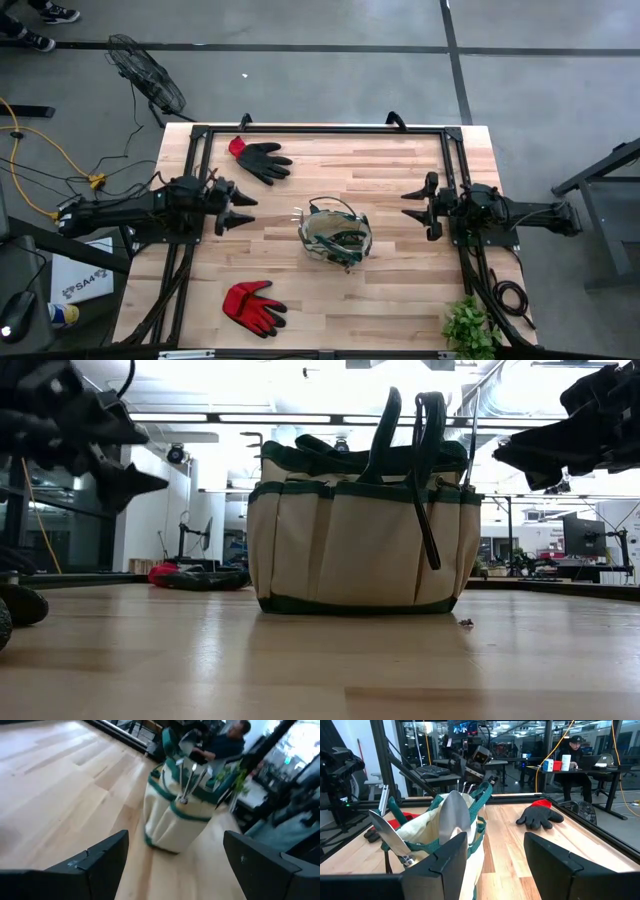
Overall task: Pick & Place Garden tools in Gardening bag
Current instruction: Put the red glove into the gardening bag
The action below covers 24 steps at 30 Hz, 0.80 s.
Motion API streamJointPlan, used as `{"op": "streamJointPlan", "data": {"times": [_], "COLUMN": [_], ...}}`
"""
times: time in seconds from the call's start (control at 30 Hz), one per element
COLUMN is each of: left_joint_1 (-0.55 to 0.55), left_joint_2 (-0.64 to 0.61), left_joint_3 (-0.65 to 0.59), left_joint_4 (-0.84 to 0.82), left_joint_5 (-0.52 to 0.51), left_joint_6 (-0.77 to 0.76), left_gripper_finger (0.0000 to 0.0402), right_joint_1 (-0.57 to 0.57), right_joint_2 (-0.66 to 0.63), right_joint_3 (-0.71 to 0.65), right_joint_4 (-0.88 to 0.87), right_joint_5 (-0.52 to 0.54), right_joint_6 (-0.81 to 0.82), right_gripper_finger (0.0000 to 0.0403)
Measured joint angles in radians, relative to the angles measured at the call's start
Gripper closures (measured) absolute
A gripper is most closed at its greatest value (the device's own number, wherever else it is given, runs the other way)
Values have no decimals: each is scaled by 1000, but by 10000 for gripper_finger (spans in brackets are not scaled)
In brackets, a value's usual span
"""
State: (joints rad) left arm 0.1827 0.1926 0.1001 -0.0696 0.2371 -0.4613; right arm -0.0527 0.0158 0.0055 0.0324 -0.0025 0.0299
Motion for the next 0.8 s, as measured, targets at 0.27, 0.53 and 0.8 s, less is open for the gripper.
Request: {"op": "streamJointPlan", "data": {"times": [0.27,0.53,0.8], "left_joint_1": [-17,-39,-5], "left_joint_2": [117,347,594], "left_joint_3": [152,401,631], "left_joint_4": [-97,-327,-569], "left_joint_5": [7,-80,-304], "left_joint_6": [-175,-163,-195], "left_gripper_finger": [82,82,82], "right_joint_1": [0,0,0], "right_joint_2": [0,0,0], "right_joint_3": [0,0,0], "right_joint_4": [1,1,1], "right_joint_5": [0,0,0], "right_joint_6": [0,0,0], "right_gripper_finger": [214,214,214]}}
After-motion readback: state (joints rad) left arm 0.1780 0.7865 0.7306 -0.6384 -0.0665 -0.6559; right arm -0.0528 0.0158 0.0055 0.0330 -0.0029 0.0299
